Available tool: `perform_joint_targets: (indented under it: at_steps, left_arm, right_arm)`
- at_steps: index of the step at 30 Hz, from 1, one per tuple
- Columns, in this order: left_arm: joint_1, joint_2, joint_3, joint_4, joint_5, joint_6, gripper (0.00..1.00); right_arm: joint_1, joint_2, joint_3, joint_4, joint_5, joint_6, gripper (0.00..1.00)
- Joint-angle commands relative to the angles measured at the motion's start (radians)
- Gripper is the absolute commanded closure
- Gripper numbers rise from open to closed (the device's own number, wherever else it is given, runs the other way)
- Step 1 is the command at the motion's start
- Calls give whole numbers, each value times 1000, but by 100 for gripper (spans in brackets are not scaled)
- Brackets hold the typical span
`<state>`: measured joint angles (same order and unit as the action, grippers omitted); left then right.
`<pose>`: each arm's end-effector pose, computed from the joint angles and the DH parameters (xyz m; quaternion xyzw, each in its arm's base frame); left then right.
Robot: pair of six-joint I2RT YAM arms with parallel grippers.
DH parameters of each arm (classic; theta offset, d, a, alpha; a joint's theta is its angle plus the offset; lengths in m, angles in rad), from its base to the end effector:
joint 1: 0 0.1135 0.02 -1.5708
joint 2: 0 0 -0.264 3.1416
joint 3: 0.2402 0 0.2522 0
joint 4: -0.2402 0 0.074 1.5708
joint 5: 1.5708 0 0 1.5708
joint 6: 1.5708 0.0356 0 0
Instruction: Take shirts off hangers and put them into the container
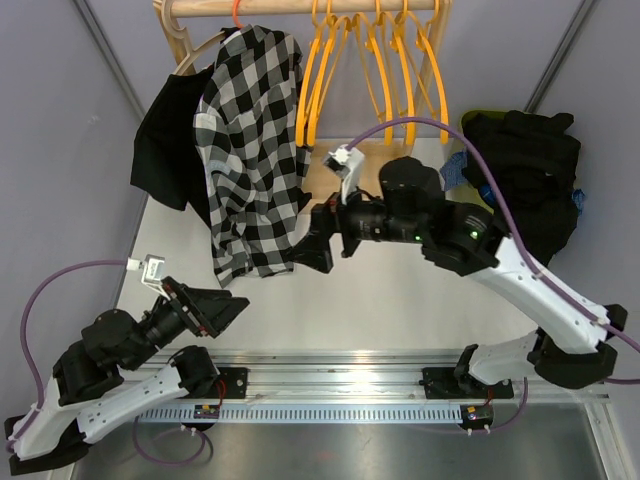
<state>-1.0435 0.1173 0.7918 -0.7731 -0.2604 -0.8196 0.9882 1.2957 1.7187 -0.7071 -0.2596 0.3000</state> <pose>0.0178 -0.0123 0.3336 -0.0045 0.7400 -0.4769 0.4744 0.1305 0.2147 0.4925 -0.3407 0.7207 0.4400 0.4135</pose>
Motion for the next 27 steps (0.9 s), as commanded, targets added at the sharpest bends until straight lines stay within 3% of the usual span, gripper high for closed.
perform_joint_targets:
  at_steps: [1, 5, 7, 12, 14, 18, 19, 20, 21, 22, 24, 25, 26, 27]
  left_arm:
    - [0, -33, 30, -3, -23, -3, 1]
    - [0, -44, 34, -31, -34, -4, 1]
    - [0, -51, 32, -35, -37, -3, 1]
    - [0, -53, 38, -72, -76, 0, 1]
    - [0, -50, 40, -80, -88, 5, 1]
    - [0, -39, 47, -107, -120, 8, 1]
    - [0, -38, 47, -114, -126, 10, 1]
    - [0, -36, 49, -117, -138, 11, 2]
    - [0, -34, 52, -118, -145, 16, 3]
    - [0, -33, 52, -123, -152, 20, 5]
    - [0, -21, 60, -129, -177, 34, 15]
    - [0, -15, 78, -132, -201, 39, 19]
    - [0, 1, 90, -127, -214, 66, 33]
    - [0, 10, 102, -120, -227, 83, 40]
  right_arm:
    - [47, 104, 86, 117, -7, -39, 1]
    - [99, 275, 342, 34, 42, -85, 1]
    - [121, 391, 451, -3, 147, -116, 1]
    - [124, 688, 915, -137, 514, -157, 2]
    - [125, 744, 1010, -100, 644, -183, 3]
    - [125, 762, 937, 35, 717, -176, 15]
    - [125, 758, 899, 84, 712, -173, 19]
    - [125, 757, 894, 101, 708, -165, 31]
    - [125, 767, 898, 112, 701, -162, 53]
    - [124, 775, 909, 115, 689, -162, 61]
    - [124, 797, 953, 106, 652, -145, 94]
    - [125, 795, 961, 89, 628, -141, 100]
    - [125, 780, 949, 83, 617, -122, 100]
    - [127, 762, 923, 86, 608, -116, 100]
